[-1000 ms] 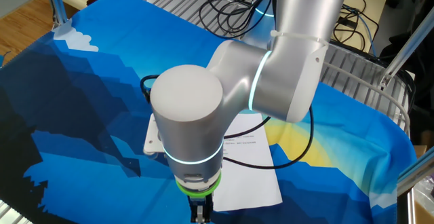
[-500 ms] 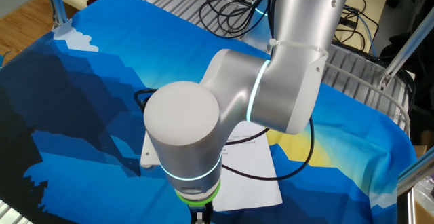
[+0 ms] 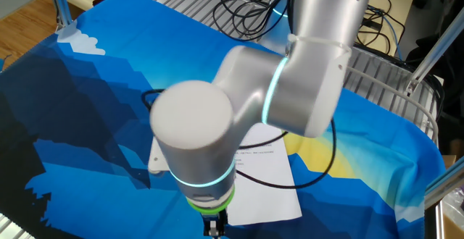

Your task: Flip over and spread out the paper that is laid flat on the table

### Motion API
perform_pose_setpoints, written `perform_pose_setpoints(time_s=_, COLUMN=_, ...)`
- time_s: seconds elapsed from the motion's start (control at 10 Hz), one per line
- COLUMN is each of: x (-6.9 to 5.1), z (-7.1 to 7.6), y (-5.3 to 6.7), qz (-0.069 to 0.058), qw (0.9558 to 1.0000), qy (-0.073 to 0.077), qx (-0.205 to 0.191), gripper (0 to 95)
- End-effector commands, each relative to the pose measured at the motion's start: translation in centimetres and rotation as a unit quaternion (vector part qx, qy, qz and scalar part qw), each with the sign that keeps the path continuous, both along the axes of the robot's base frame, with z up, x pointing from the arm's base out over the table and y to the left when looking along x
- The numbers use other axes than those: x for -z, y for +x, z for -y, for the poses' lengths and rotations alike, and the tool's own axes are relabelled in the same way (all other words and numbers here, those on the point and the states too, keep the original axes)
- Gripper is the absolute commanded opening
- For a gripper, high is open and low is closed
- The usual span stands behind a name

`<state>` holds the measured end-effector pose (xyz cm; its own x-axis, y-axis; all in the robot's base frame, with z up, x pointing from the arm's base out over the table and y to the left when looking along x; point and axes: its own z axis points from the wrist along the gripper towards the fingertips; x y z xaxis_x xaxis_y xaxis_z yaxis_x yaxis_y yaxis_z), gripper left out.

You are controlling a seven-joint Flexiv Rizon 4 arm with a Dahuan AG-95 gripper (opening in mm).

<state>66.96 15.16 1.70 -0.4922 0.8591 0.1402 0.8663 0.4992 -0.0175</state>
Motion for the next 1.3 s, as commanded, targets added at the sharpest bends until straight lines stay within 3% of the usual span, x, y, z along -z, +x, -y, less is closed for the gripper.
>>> perform_pose_setpoints(time_s=0.1, x=0.3, z=-0.2, y=-0.9, qz=0.003, qw=0.9999, qy=-0.012, qx=-0.002, gripper=38.0)
perform_pose_setpoints(time_s=0.8, x=1.1, z=0.4, y=-1.6, qz=0.009, qw=0.9999, qy=-0.013, qx=-0.006, gripper=38.0)
perform_pose_setpoints(time_s=0.9, x=1.2, z=0.6, y=-1.6, qz=0.012, qw=0.9998, qy=-0.014, qx=-0.007, gripper=19.0)
perform_pose_setpoints(time_s=1.1, x=1.5, z=1.1, y=-1.8, qz=0.022, qw=0.9996, qy=-0.011, qx=-0.012, gripper=19.0)
perform_pose_setpoints(time_s=1.2, x=1.6, z=1.2, y=-1.8, qz=0.022, qw=0.9996, qy=-0.011, qx=-0.014, gripper=0.0)
perform_pose_setpoints(time_s=1.3, x=1.6, z=1.2, y=-1.9, qz=0.022, qw=0.9996, qy=-0.010, qx=-0.015, gripper=0.0)
